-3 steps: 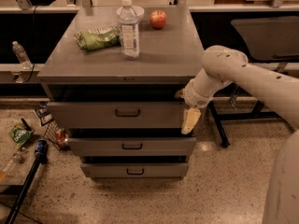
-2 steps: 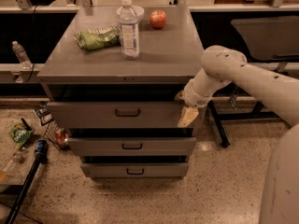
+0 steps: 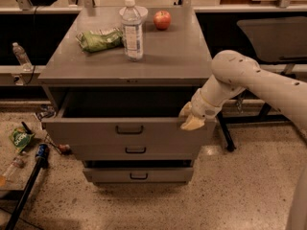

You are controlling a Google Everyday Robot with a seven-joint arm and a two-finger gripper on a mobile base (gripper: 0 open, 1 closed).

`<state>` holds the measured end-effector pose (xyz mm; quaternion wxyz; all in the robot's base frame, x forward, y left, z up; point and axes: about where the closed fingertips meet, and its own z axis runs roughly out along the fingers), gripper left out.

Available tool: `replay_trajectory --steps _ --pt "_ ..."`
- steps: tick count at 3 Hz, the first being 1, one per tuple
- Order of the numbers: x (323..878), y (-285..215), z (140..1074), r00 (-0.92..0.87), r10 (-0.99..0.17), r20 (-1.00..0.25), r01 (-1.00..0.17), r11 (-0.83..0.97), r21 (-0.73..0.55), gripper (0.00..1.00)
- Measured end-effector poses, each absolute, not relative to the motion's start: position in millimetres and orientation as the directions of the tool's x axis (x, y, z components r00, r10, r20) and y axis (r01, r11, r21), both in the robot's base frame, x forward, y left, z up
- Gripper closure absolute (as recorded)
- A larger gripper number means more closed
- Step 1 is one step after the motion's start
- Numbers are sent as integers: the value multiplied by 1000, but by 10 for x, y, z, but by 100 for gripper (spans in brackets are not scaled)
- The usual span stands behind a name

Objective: Open top drawer

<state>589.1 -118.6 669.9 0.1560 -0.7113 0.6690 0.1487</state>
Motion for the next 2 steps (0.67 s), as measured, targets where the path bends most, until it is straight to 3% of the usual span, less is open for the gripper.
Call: replay_trajectory --steps 1,2 --pt "5384 -1052 6693 -34 -881 -471 -995 -13 95 89" --pt "5189 -1000 6772 -106 -869 -484 -989 42 142 67"
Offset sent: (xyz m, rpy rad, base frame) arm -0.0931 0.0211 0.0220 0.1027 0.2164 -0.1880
